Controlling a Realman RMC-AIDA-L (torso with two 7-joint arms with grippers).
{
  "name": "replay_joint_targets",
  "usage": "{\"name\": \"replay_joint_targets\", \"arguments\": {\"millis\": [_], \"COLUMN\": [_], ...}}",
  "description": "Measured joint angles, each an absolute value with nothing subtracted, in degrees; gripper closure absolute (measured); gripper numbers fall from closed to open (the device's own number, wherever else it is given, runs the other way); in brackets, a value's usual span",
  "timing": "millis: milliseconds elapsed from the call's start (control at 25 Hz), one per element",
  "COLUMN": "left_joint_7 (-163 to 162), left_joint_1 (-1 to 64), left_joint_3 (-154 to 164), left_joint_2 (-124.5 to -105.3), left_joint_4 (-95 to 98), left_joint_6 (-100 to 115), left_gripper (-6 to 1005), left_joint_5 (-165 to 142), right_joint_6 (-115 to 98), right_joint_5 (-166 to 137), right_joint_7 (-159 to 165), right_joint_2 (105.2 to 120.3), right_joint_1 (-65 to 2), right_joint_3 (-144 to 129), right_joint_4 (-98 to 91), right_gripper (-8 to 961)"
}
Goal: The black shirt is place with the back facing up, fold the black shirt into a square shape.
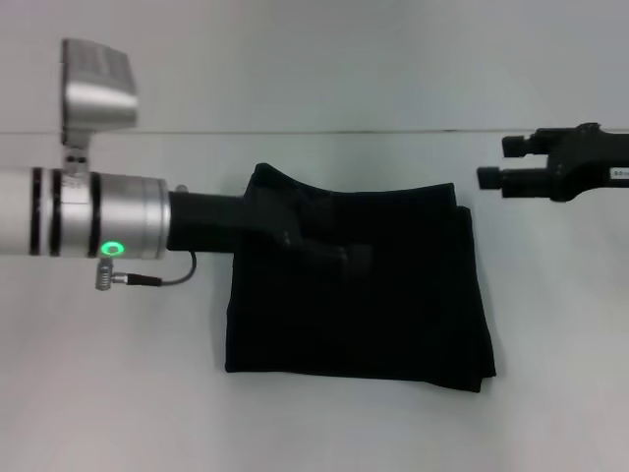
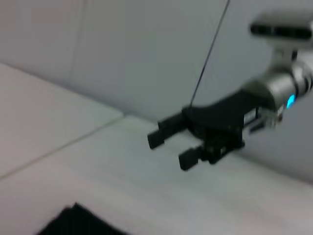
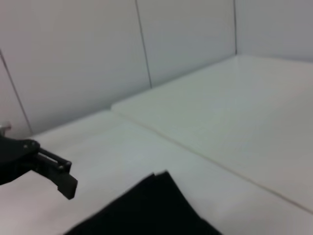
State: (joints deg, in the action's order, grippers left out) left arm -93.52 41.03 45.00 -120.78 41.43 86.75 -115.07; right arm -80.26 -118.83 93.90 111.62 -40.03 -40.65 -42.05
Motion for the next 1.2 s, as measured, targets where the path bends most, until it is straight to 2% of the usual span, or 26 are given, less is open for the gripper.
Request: {"name": "replay_joint_targets", "arguments": {"millis": [80, 360, 1200], "left_joint_7": [-93.5, -93.4, -93.2], "left_joint_1": [41.8, 42.2, 41.1], "left_joint_3": [47.2, 50.2, 49.9], "left_joint_2": [-120.79, -121.23, -121.27], "left_joint_4": [41.3, 41.8, 41.5], "left_joint_6": [84.5, 81.1, 79.6], "left_gripper": [48, 49, 50], "left_joint_5": [-116.8, -117.6, -118.1], "right_joint_6": [-79.4, -76.7, -74.3], "right_joint_5": [-122.0, -126.8, -127.1], "right_joint_7": [94.2, 93.7, 92.9], "right_joint_2": [112.05, 115.04, 116.99], "right_joint_1": [-41.5, -43.5, -43.3], "right_joint_3": [-40.7, -41.0, -43.1], "right_joint_4": [-41.7, -41.0, -38.7], "right_gripper": [242, 240, 242]}}
